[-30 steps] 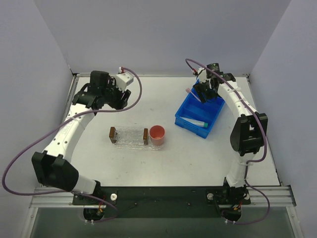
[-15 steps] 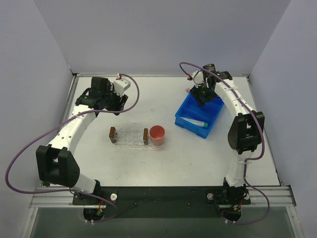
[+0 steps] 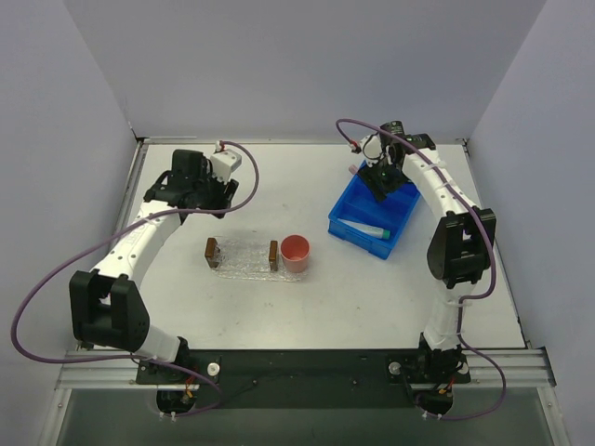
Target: Prepare toiletry sets of a toothbrush and toothpaste on the tray
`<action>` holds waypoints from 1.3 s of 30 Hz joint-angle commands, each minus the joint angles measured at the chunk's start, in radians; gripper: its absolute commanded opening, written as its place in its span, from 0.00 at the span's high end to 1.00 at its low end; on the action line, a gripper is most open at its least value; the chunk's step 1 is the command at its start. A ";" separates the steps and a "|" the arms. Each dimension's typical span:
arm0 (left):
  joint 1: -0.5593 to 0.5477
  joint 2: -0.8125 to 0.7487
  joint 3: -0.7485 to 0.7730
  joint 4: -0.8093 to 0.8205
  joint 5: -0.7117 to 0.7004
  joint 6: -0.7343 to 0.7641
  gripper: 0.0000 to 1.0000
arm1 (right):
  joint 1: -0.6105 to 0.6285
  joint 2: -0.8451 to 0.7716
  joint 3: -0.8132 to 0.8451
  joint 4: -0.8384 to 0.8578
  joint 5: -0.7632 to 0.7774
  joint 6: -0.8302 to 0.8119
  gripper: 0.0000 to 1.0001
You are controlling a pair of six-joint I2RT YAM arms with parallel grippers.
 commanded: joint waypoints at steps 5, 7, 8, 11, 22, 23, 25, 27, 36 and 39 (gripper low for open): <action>0.008 -0.009 0.059 0.010 -0.033 -0.012 0.36 | 0.014 -0.032 -0.035 -0.045 -0.051 -0.011 0.49; 0.007 -0.006 0.065 0.020 -0.042 -0.012 0.36 | 0.024 -0.060 -0.072 -0.048 -0.069 -0.017 0.48; 0.008 -0.007 0.067 0.022 -0.042 -0.010 0.36 | 0.036 -0.071 -0.088 -0.046 -0.071 -0.028 0.48; 0.007 -0.007 0.078 0.036 -0.045 -0.004 0.36 | 0.065 -0.109 -0.141 -0.048 -0.072 -0.043 0.48; 0.008 -0.006 0.108 0.057 -0.027 0.003 0.35 | 0.117 -0.117 -0.204 -0.048 -0.049 -0.077 0.50; 0.007 -0.006 0.108 0.059 -0.030 0.006 0.35 | 0.117 -0.111 -0.204 -0.046 -0.049 -0.080 0.51; 0.007 -0.010 0.111 0.059 -0.032 0.011 0.35 | 0.117 -0.095 -0.200 -0.046 -0.048 -0.083 0.53; 0.007 -0.015 0.114 0.056 -0.038 0.013 0.35 | 0.117 -0.085 -0.195 -0.046 -0.048 -0.088 0.56; 0.007 -0.038 0.095 0.051 -0.048 0.016 0.35 | 0.120 -0.077 -0.206 -0.046 -0.057 -0.097 0.58; 0.007 -0.047 0.088 0.054 -0.053 0.017 0.35 | 0.123 -0.078 -0.221 -0.045 -0.057 -0.106 0.58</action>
